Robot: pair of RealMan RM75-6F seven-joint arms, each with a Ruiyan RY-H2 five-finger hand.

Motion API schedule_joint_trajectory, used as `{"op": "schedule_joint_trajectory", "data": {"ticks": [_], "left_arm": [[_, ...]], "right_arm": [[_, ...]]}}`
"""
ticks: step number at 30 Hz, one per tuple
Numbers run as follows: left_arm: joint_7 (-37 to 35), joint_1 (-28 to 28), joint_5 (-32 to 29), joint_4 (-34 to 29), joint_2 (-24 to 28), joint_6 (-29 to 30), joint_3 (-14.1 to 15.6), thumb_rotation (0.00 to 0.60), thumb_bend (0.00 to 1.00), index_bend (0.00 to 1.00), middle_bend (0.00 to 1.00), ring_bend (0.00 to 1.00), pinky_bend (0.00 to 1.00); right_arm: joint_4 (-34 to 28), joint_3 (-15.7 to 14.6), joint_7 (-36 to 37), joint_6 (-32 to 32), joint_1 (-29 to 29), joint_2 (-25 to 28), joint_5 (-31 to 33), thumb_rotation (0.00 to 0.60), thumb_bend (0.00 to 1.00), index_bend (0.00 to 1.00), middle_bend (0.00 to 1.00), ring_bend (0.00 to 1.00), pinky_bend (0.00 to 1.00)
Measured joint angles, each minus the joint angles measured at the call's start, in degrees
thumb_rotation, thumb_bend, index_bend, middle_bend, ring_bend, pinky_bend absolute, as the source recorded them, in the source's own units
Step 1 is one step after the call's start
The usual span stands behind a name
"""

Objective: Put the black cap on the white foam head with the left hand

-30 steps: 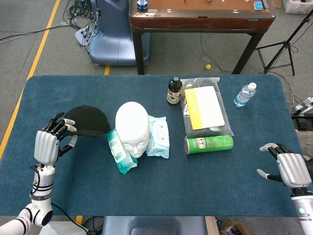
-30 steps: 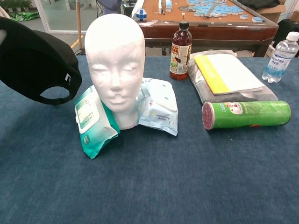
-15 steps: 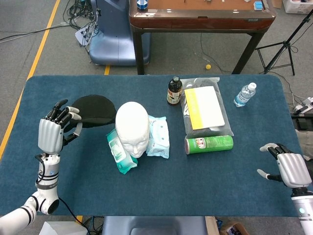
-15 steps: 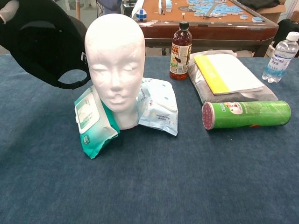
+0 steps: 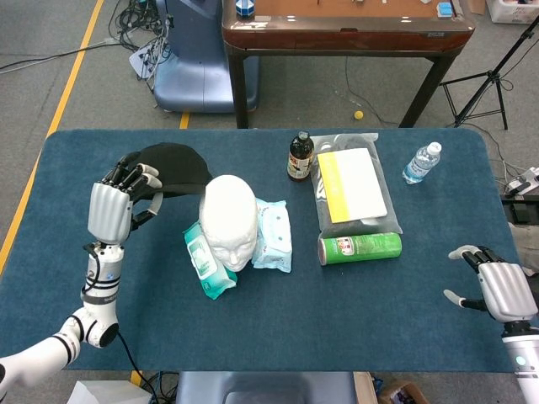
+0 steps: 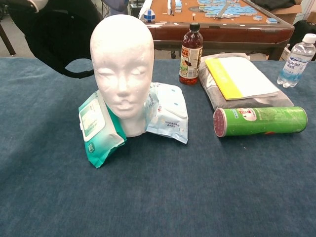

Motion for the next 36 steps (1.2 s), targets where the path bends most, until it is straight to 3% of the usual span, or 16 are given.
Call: {"op": "schedule_joint_trajectory", "data": {"ticks": [19, 28, 36], "left_arm": [[5.1, -10.0, -1.9, -0.5, -4.5, -6.6, -1.7, 0.6, 0.42, 0.85, 0.46, 0.2, 0.46], [7.3, -8.3, 2.0, -5.4, -4.4, -1.2, 1.9, 0.6, 0.42, 0.86, 0.47, 0.2, 0.47], [11.3, -4.9, 4.6, -14.8, -2.3, 3.2, 4.1, 0.6, 0.42, 0.86, 0.47, 0.21, 0.47]], "right_arm": [[0.2, 0.2, 1.7, -0.3, 0.1, 0.5, 0.3, 0.6, 0.05, 0.35, 0.32, 0.26, 0.47], [0.6, 0.4, 2.8, -0.7, 0.2, 0.8, 0.6, 0.6, 0.05, 0.35, 0.32, 0.26, 0.47], [0.4, 0.0, 1.3, -1.1, 0.5, 0.3, 0.1, 0.6, 0.05, 0.35, 0.32, 0.26, 0.47]]}}
